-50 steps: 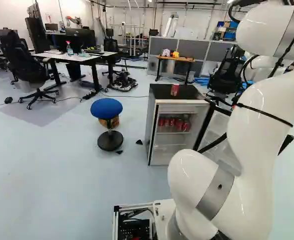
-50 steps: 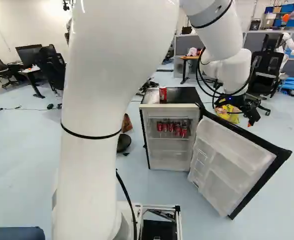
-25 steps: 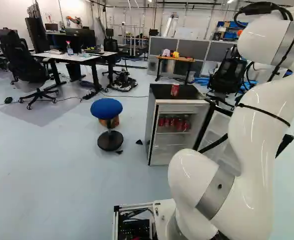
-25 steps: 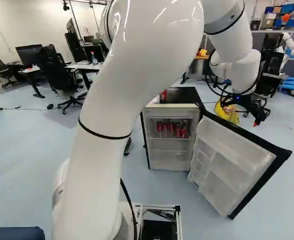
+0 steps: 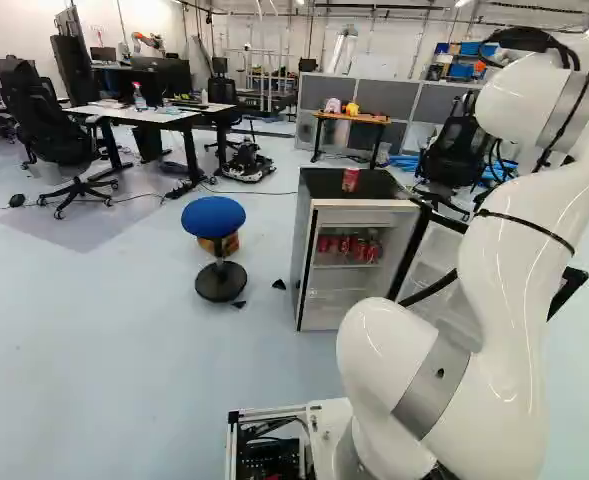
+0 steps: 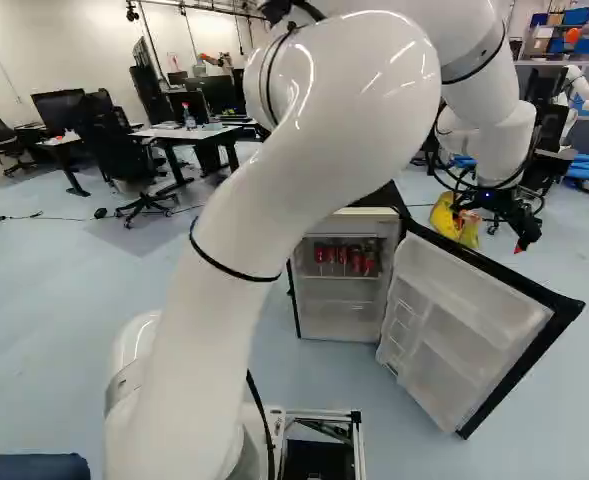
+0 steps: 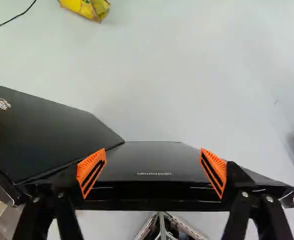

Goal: Grab a drink from the fridge

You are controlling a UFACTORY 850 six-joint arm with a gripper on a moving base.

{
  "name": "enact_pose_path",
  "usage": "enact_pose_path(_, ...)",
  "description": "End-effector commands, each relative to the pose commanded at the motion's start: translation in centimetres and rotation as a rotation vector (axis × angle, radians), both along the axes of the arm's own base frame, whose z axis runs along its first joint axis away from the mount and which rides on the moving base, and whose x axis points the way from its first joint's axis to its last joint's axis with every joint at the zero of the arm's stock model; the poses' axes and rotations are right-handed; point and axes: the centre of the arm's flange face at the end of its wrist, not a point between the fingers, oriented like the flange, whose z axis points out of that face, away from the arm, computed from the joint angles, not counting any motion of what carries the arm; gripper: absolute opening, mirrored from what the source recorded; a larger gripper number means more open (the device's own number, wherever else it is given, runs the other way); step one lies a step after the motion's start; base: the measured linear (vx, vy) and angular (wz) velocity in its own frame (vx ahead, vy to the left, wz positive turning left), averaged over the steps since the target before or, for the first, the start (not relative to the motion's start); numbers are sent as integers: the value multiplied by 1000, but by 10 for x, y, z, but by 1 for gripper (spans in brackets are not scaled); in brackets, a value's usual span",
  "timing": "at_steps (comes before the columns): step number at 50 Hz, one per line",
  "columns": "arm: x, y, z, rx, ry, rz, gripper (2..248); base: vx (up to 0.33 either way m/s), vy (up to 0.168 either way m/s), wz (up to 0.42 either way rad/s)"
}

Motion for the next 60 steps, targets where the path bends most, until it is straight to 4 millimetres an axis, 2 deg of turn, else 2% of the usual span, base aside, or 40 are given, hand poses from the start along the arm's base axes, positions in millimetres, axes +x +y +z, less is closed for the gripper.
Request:
enact_pose_path(23,19,-27,-8,41,30,0,247,0,0,0)
enact_pose_path(41,27,-36,-13,100,72,2,247,0,0,0)
enact_pose_path(60,30,-41,-38,154,111,2,247,0,0,0)
